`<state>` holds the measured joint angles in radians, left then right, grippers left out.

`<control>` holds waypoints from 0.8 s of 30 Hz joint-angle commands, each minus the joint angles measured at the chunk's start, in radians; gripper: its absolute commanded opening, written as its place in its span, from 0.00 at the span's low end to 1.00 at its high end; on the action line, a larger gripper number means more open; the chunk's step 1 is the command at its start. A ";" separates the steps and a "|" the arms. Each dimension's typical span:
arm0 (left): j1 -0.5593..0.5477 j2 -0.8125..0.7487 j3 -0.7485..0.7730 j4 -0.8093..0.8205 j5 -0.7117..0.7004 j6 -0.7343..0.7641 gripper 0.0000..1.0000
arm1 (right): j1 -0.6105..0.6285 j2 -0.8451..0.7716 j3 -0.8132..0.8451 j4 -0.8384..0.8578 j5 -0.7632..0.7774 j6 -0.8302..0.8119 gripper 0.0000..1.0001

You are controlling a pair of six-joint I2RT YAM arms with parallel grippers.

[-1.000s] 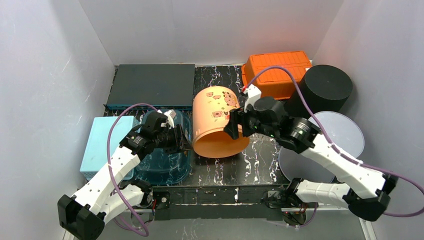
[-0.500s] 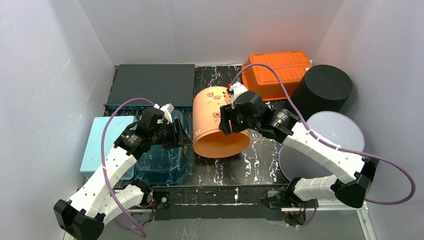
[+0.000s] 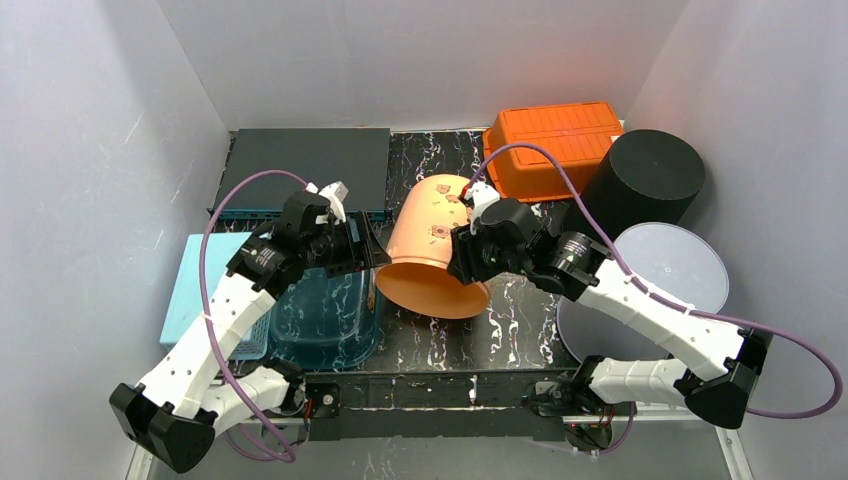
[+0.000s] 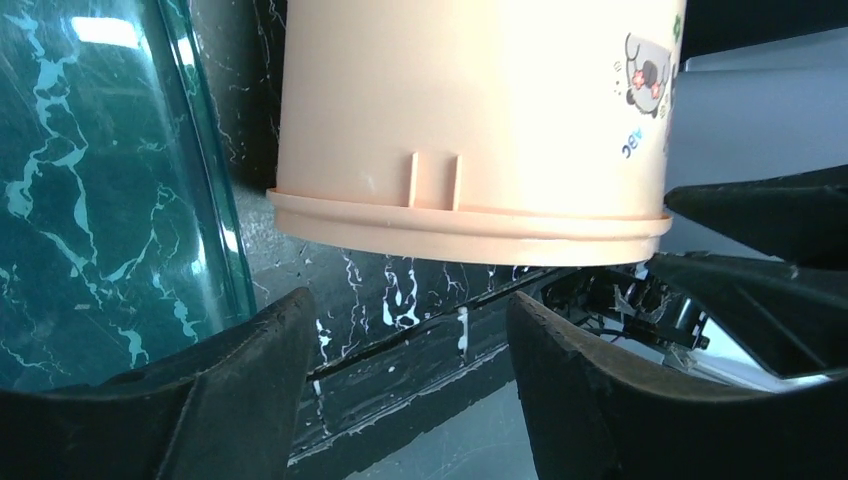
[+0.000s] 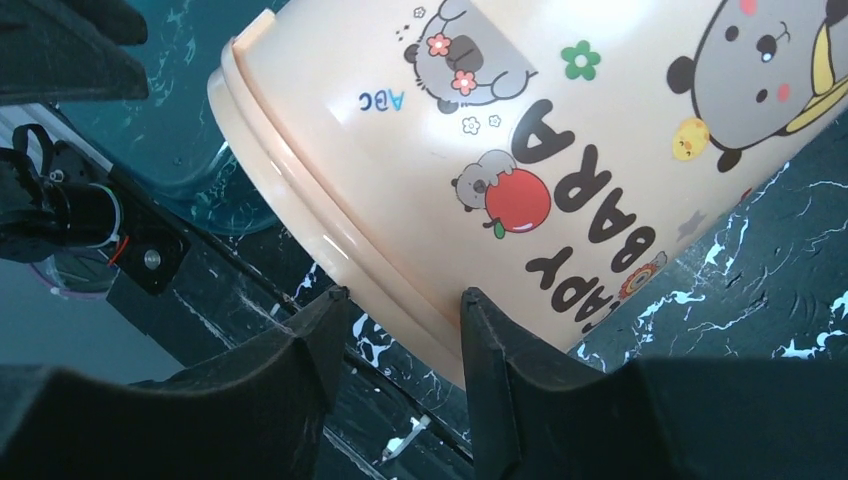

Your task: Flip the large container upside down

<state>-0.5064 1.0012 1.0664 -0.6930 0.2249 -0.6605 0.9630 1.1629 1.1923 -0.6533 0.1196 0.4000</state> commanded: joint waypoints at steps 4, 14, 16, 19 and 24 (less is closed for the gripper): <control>-0.001 0.029 0.063 0.009 0.020 0.008 0.70 | 0.040 0.019 -0.067 -0.103 -0.011 -0.024 0.52; -0.001 -0.050 -0.060 0.172 0.108 -0.250 0.70 | 0.055 -0.022 -0.102 -0.040 -0.037 -0.005 0.54; -0.005 -0.063 -0.094 0.254 0.119 -0.343 0.70 | 0.055 -0.031 -0.105 -0.016 -0.041 -0.001 0.55; -0.015 -0.054 -0.118 0.350 0.110 -0.462 0.71 | 0.055 -0.034 -0.112 0.005 -0.043 0.003 0.56; -0.039 -0.007 -0.102 0.375 0.072 -0.586 0.71 | 0.055 -0.037 -0.111 0.008 -0.043 0.009 0.58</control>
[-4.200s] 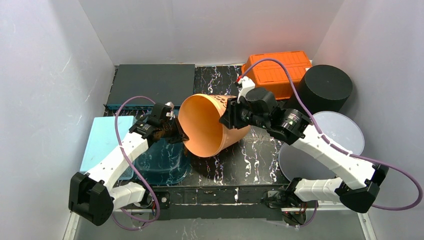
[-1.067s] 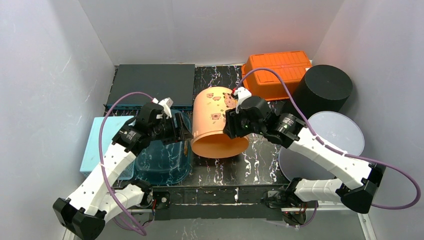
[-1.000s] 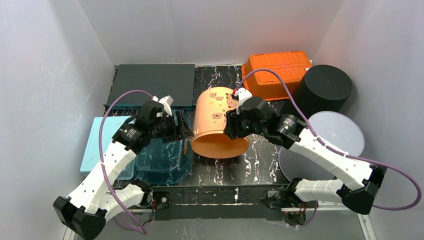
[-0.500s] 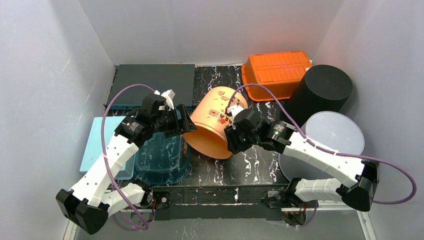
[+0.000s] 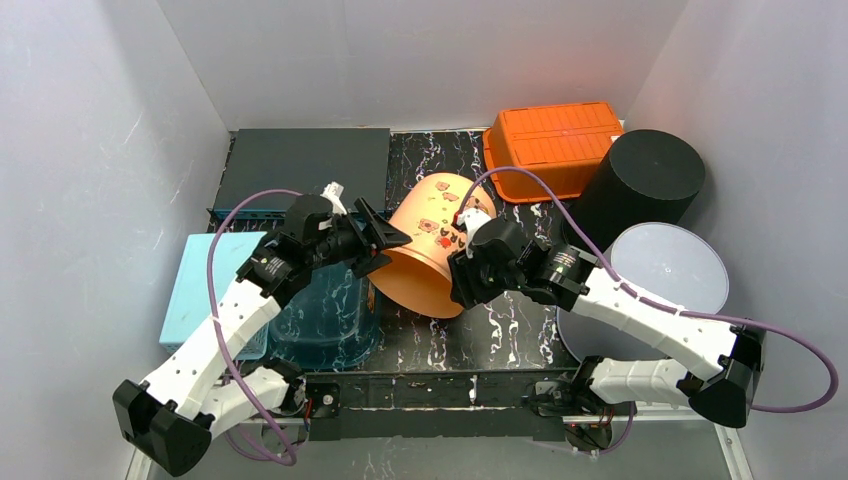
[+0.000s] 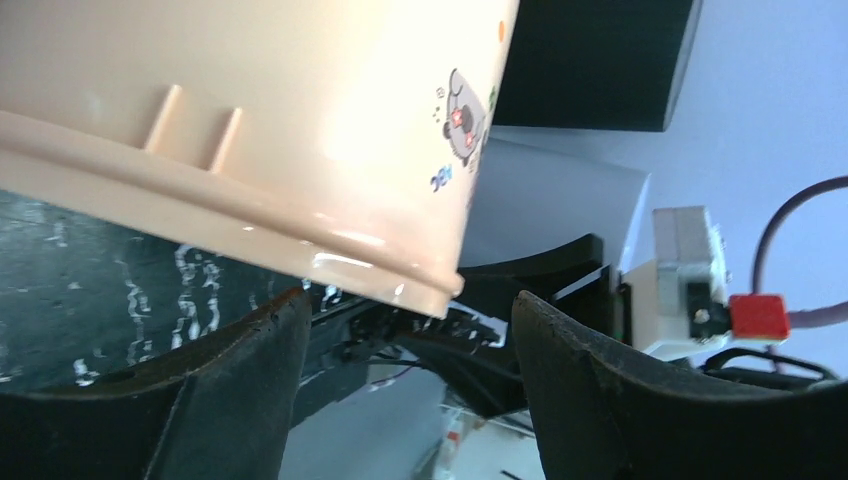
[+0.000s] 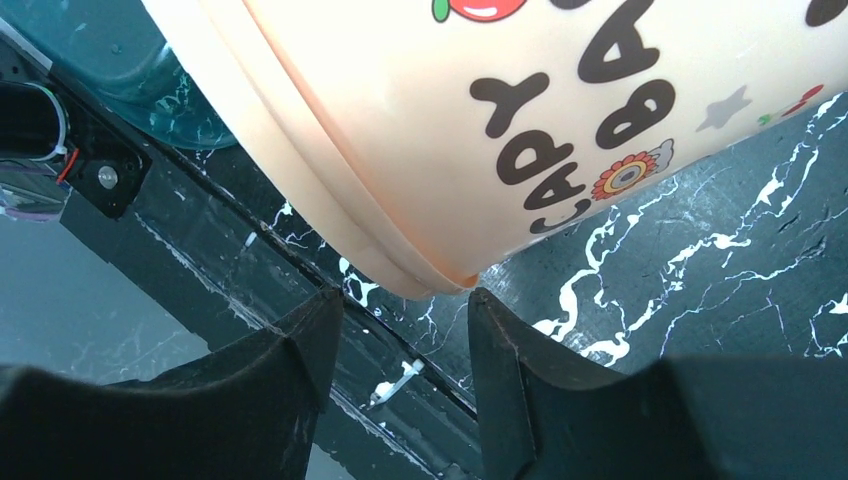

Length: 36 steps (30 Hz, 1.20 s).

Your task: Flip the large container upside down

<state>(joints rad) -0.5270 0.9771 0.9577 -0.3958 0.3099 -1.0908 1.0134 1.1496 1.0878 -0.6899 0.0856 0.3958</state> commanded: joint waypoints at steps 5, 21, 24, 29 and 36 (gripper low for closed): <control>-0.055 0.024 -0.040 0.146 -0.093 -0.286 0.70 | 0.004 -0.040 -0.014 0.050 -0.008 0.022 0.58; -0.101 0.093 -0.126 0.219 -0.125 -0.313 0.44 | 0.005 -0.137 0.091 0.052 0.143 0.007 0.66; -0.106 0.097 -0.124 0.225 -0.111 -0.291 0.38 | 0.004 -0.157 0.127 0.032 0.240 0.005 0.68; -0.126 0.111 -0.120 0.233 -0.074 -0.247 0.25 | 0.003 -0.157 0.193 -0.051 0.466 0.056 0.72; -0.155 0.136 -0.136 0.283 -0.023 -0.216 0.14 | -0.030 -0.031 0.338 -0.208 0.536 0.105 0.81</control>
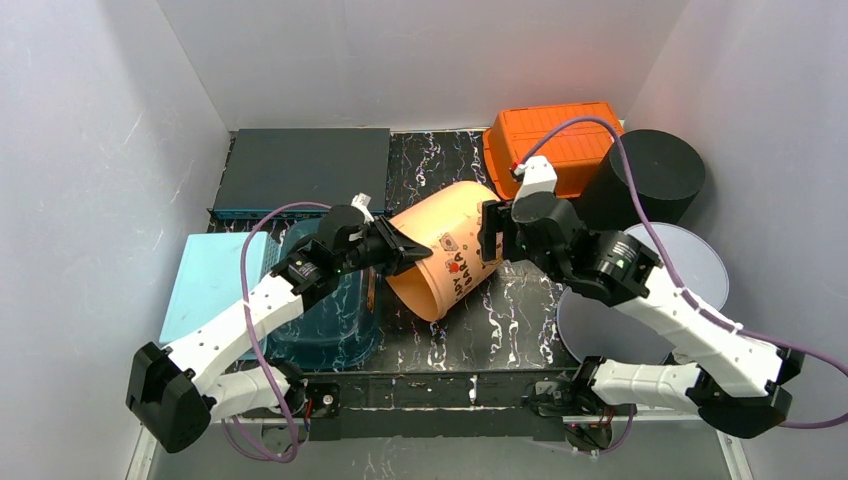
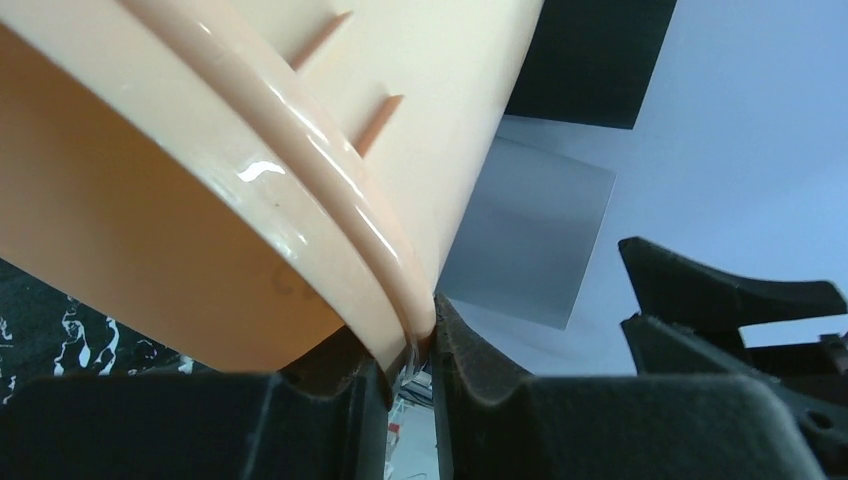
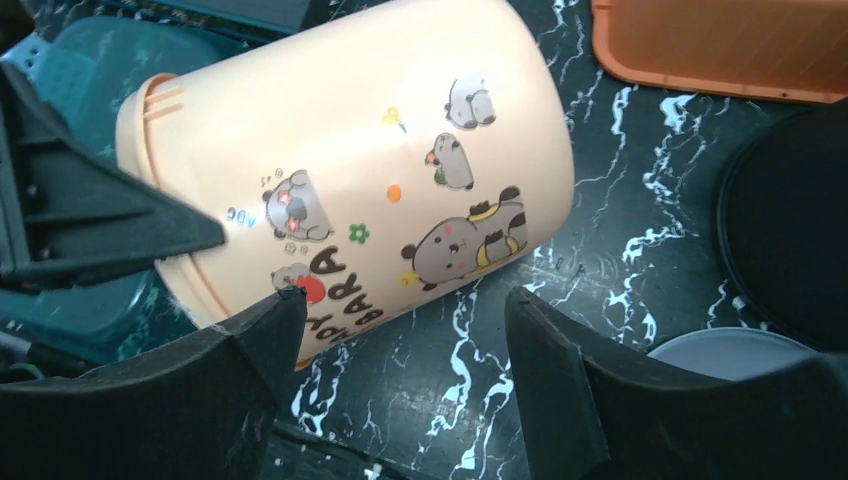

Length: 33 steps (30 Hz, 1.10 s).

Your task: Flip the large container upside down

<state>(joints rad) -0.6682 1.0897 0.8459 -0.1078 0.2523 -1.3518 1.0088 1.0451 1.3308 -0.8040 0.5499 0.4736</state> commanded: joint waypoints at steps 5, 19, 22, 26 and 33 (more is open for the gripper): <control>-0.032 0.073 -0.023 0.079 0.109 0.074 0.09 | -0.237 0.200 0.187 -0.096 -0.193 -0.025 0.88; -0.078 0.185 0.047 0.086 0.260 0.238 0.09 | -0.574 0.393 0.284 0.001 -0.621 -0.119 0.94; -0.078 0.225 0.090 0.039 0.310 0.296 0.10 | -0.572 0.419 0.299 -0.002 -0.627 -0.187 0.92; -0.079 0.258 0.141 -0.029 0.345 0.379 0.12 | -0.537 0.439 0.274 -0.010 -0.626 -0.267 0.90; -0.078 0.268 0.204 -0.166 0.306 0.477 0.23 | -0.447 0.425 0.145 0.016 -0.452 -0.375 0.91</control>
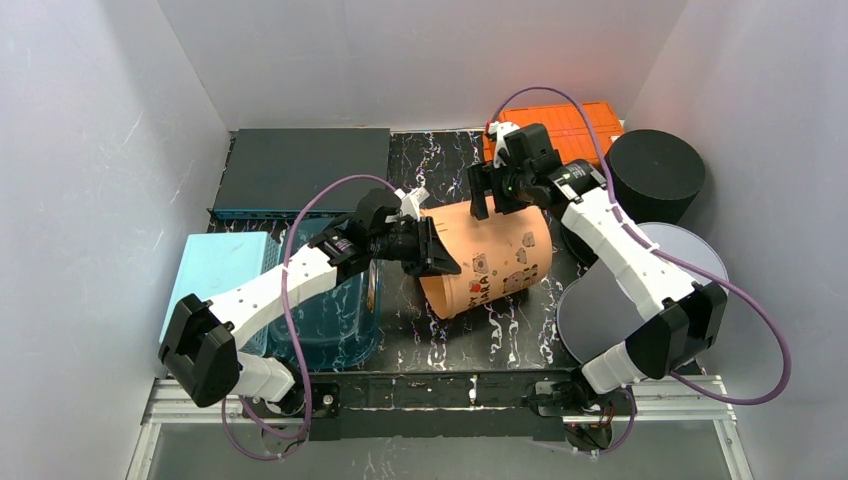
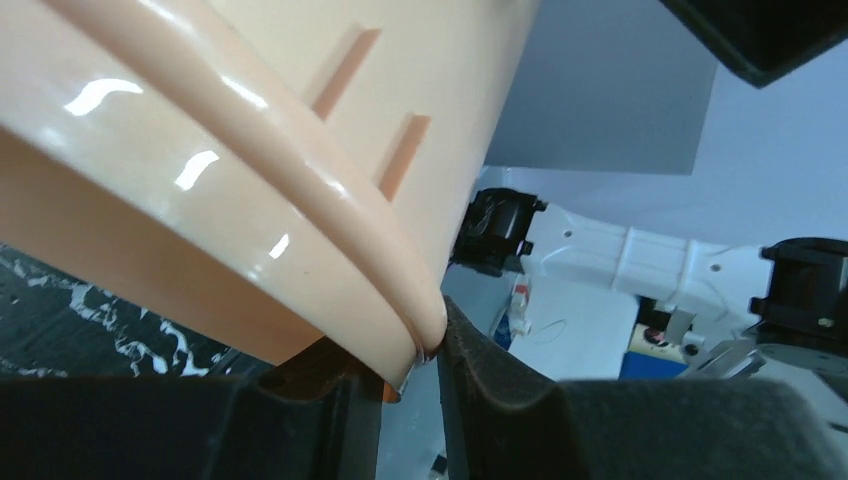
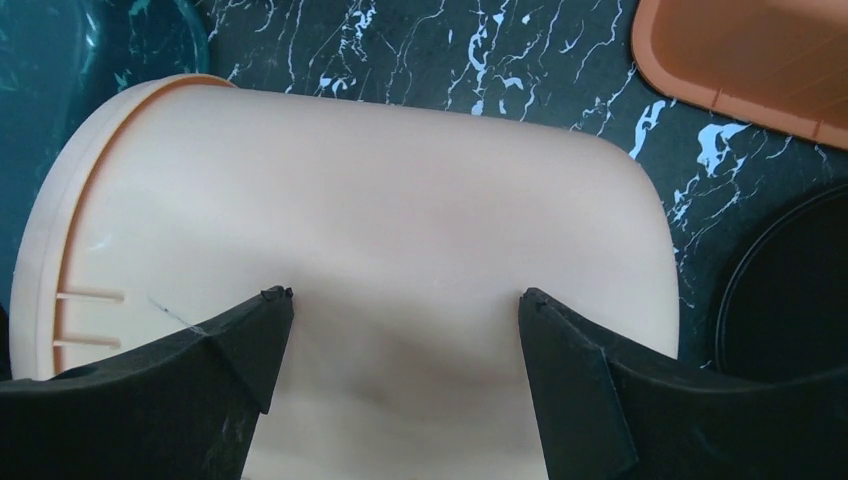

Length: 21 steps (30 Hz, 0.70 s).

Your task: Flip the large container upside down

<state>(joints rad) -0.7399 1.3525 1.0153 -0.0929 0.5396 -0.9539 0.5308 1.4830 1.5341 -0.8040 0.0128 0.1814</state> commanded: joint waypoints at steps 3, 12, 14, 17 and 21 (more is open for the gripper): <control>-0.007 0.001 0.050 -0.223 -0.010 0.095 0.36 | 0.038 -0.028 -0.108 0.017 0.120 -0.094 0.91; -0.007 -0.043 0.119 -0.282 -0.080 0.095 0.63 | 0.044 -0.081 -0.228 0.031 0.144 -0.069 0.91; -0.007 -0.050 0.152 -0.309 -0.107 0.099 0.65 | 0.044 -0.091 -0.238 0.035 0.147 -0.052 0.91; -0.006 -0.055 0.203 -0.354 -0.172 0.110 0.66 | 0.043 -0.107 -0.252 0.043 0.153 -0.031 0.91; -0.007 -0.036 0.238 -0.381 -0.222 0.121 0.64 | 0.044 -0.125 -0.266 0.047 0.155 -0.005 0.91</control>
<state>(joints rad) -0.7479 1.3392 1.2026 -0.4049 0.3904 -0.8616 0.5682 1.3727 1.3125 -0.6273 0.1459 0.1642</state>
